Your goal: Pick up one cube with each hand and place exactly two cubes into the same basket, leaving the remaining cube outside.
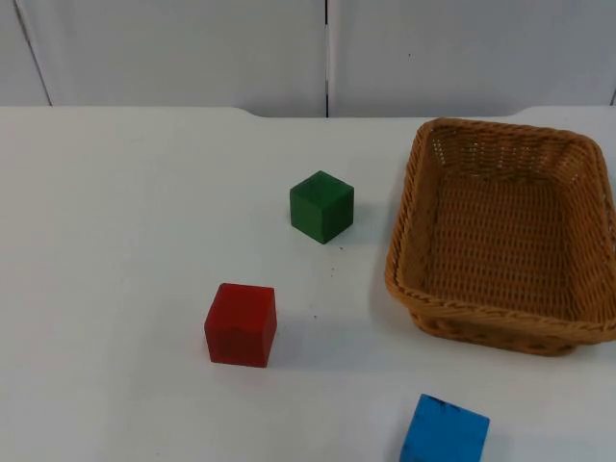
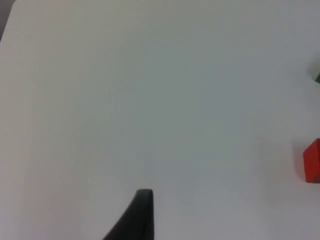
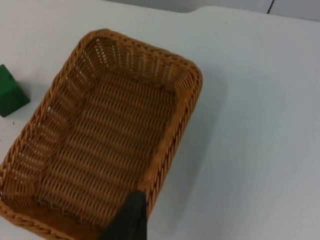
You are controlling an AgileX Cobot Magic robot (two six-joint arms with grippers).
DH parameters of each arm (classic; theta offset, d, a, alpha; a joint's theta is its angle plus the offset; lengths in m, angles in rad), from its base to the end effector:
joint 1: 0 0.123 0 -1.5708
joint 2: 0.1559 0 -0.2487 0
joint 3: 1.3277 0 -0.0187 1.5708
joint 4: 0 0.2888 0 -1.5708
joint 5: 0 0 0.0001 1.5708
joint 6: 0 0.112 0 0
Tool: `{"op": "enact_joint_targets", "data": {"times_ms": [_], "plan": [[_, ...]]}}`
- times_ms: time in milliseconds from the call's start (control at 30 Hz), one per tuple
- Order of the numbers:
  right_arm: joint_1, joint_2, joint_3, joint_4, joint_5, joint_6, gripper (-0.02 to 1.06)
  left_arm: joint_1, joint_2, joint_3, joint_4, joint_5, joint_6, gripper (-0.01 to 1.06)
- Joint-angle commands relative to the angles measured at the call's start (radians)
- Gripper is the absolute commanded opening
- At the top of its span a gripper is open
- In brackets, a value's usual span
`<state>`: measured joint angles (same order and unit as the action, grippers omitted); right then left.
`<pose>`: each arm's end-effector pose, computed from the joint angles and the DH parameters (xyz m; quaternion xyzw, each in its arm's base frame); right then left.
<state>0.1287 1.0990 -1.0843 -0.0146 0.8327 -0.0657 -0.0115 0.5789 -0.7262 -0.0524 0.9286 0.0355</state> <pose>0.2883 0.0361 0.3217 -0.0916 0.9144 0.0055 0.3943 0.1780 -0.0067 0.3034 0.0160 0.9050 -0.0206 0.4246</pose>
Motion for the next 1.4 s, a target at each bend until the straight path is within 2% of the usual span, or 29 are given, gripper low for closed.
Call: {"op": "enact_joint_targets", "data": {"times_ms": [0,200,633,767,967,1133,1333,1367], "plan": [[-0.004,0.024,-0.029,0.005,-0.021,-0.005,1.05,0.001,0.026,-0.006,-0.055,-0.020,0.033,1.05],[-0.004,0.099,-0.103,0.046,-0.026,-0.057,1.05,0.001,0.103,-0.006,-0.123,-0.049,0.084,1.05],[0.000,0.292,-0.273,0.046,-0.012,-0.078,1.05,0.001,0.292,-0.006,-0.229,-0.133,0.194,1.05],[0.038,0.361,-0.328,0.046,-0.013,-0.115,1.05,0.001,0.347,-0.007,-0.263,-0.160,0.225,1.05],[0.098,0.438,-0.398,0.046,-0.012,-0.147,1.05,0.001,0.400,-0.049,-0.278,-0.147,0.247,1.05],[0.183,0.548,-0.507,0.046,0.016,-0.201,1.05,0.001,0.456,-0.139,-0.285,-0.128,0.255,1.05],[0.252,0.646,-0.616,0.046,0.044,-0.265,1.05,0.001,0.489,-0.183,-0.348,-0.123,0.308,1.05],[0.273,0.683,-0.667,0.046,0.068,-0.276,1.05,0.000,0.497,-0.188,-0.356,-0.123,0.312,1.05]]}}
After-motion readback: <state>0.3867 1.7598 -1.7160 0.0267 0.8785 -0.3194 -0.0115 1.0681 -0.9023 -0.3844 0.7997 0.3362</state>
